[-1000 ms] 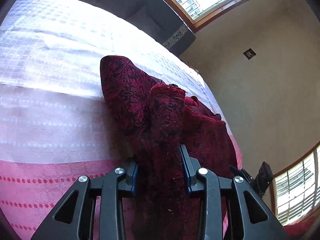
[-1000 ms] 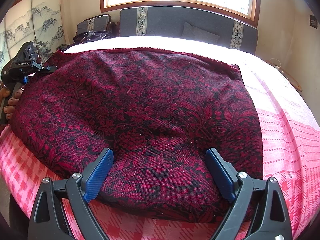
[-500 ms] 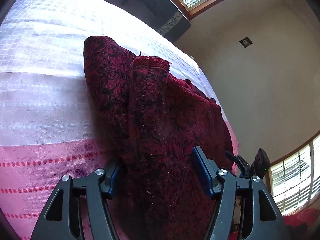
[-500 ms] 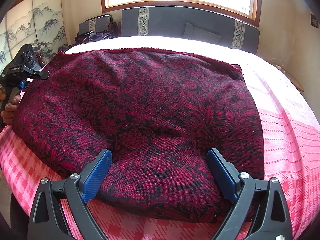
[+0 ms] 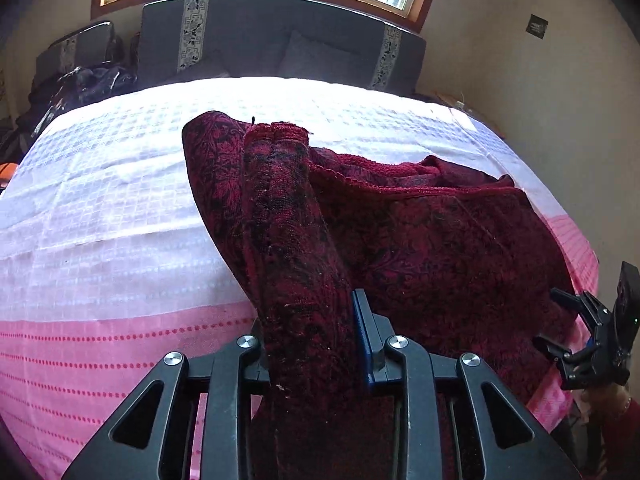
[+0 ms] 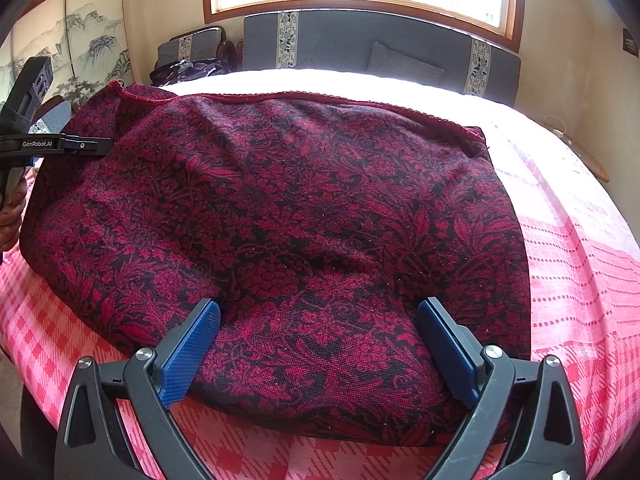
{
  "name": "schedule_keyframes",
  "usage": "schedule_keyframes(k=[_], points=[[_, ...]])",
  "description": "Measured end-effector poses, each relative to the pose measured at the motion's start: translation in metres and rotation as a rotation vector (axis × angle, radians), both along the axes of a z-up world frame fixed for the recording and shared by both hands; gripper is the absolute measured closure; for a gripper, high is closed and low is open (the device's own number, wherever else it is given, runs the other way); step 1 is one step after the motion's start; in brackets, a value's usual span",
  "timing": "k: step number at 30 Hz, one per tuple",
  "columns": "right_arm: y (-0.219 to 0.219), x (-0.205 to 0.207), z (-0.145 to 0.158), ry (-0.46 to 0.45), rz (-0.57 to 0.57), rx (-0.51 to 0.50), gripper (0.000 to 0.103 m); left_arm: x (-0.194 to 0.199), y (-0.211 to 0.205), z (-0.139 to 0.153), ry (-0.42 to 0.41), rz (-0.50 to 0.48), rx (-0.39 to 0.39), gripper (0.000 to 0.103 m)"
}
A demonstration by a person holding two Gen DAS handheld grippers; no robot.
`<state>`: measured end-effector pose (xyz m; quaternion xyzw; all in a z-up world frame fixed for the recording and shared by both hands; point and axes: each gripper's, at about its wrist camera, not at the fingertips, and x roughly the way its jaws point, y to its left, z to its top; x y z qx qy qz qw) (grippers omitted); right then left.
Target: Fold small clothes
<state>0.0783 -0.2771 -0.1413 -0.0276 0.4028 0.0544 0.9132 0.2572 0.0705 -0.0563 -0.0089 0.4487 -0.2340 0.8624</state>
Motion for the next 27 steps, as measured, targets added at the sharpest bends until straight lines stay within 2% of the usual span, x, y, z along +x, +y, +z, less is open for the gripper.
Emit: schedule_keyframes(k=[7, 21, 27], points=[[-0.002, -0.002, -0.001, 0.004, 0.02, 0.021, 0.002, -0.001, -0.014, 0.003, 0.013, 0.028, 0.083, 0.075], [-0.015, -0.008, 0.0, 0.002, 0.058, 0.113, 0.001, -0.007, -0.043, 0.022, -0.027, 0.009, 0.267, 0.077], [-0.014, -0.005, 0.001, 0.014, 0.064, 0.096, 0.0, -0.009, -0.053, 0.029, -0.025, 0.004, 0.295, 0.078]])
